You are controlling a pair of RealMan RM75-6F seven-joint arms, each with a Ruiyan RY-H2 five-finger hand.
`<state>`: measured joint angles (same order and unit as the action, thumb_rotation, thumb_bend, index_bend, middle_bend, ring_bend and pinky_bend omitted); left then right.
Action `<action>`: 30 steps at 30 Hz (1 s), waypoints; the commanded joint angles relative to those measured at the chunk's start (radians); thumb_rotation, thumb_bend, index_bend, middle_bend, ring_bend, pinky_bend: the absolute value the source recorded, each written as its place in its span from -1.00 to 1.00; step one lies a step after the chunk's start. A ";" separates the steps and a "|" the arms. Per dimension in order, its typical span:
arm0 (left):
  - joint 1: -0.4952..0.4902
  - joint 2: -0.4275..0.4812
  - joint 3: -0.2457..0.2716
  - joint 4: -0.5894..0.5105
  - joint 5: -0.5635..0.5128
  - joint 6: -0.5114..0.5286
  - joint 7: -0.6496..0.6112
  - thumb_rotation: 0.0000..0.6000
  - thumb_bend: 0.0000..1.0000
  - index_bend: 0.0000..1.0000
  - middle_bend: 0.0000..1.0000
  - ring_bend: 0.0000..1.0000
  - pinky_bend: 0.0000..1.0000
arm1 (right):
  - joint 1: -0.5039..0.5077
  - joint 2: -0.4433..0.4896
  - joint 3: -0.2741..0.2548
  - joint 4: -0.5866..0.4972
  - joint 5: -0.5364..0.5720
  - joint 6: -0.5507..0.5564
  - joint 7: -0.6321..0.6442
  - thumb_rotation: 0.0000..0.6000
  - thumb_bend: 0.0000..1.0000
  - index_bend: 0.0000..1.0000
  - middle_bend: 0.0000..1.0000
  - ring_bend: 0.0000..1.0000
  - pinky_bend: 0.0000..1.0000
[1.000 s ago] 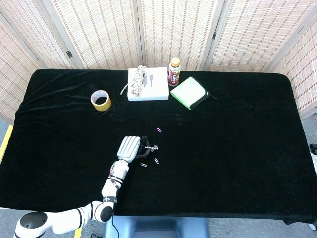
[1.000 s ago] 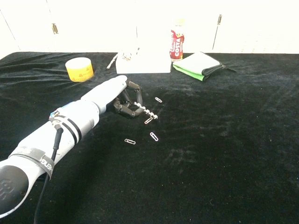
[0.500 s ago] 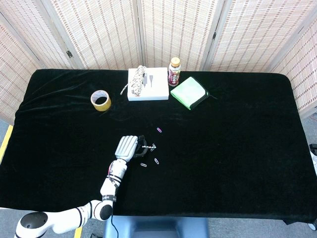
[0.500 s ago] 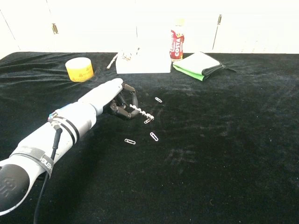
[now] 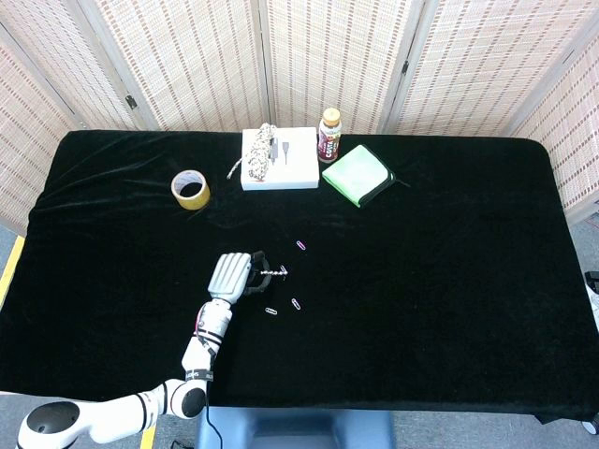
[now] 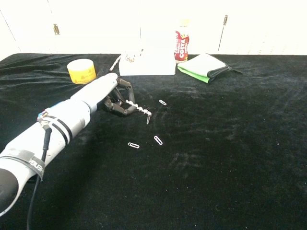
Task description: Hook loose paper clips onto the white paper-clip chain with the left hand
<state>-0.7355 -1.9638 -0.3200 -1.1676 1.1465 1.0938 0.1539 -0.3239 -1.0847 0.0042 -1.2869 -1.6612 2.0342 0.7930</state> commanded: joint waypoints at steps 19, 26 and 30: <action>0.154 0.150 0.005 -0.209 0.007 0.216 0.058 1.00 0.00 0.72 1.00 1.00 1.00 | 0.094 0.046 -0.012 -0.047 -0.080 -0.084 -0.064 1.00 -0.98 -1.00 -1.00 -1.00 -1.00; 0.156 0.180 0.004 -0.249 -0.043 0.155 0.065 1.00 -0.21 0.19 1.00 1.00 1.00 | 0.105 0.052 -0.019 -0.056 -0.083 -0.091 -0.068 1.00 -0.98 -1.00 -1.00 -1.00 -1.00; 0.155 0.198 0.001 -0.274 -0.067 0.132 0.082 1.00 -0.56 -0.70 1.00 1.00 1.00 | 0.101 0.051 -0.022 -0.056 -0.078 -0.083 -0.069 1.00 -0.98 -1.00 -1.00 -1.00 -1.00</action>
<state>-0.5801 -1.7742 -0.3181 -1.4319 1.0892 1.2362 0.2307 -0.2226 -1.0337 -0.0172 -1.3426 -1.7394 1.9505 0.7238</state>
